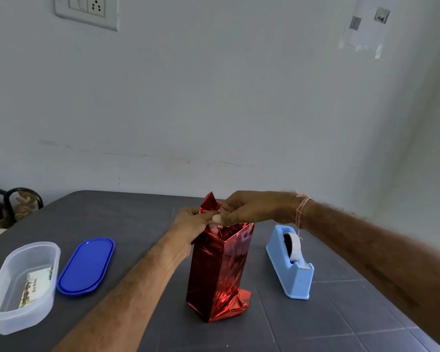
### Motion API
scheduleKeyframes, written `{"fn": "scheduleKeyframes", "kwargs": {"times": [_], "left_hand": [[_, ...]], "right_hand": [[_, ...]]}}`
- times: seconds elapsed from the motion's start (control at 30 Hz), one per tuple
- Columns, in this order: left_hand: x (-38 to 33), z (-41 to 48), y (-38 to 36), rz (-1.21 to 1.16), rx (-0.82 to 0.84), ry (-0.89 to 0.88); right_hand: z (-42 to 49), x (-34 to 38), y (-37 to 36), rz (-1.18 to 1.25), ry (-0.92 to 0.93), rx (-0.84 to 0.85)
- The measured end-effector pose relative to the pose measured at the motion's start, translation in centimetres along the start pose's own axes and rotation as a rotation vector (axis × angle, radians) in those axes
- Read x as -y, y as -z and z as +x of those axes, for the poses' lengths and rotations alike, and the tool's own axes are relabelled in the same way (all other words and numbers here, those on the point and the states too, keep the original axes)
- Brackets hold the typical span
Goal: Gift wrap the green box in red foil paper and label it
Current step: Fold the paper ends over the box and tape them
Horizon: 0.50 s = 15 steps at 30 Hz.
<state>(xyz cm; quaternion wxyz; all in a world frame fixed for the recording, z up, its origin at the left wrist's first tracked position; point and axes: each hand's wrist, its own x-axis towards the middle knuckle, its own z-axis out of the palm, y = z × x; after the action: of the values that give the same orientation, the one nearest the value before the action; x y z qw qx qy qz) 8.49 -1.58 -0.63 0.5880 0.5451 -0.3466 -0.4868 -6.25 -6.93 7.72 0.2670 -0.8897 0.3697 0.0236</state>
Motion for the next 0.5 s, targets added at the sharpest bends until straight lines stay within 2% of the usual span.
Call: {"fn": "scheduleKeyframes", "kwargs": {"times": [0.5], "left_hand": [[0.0,-0.2,0.2,0.010,0.036,-0.002]], "right_hand": [[-0.1,2.0,-0.6,-0.311,-0.125,-0.074]]}}
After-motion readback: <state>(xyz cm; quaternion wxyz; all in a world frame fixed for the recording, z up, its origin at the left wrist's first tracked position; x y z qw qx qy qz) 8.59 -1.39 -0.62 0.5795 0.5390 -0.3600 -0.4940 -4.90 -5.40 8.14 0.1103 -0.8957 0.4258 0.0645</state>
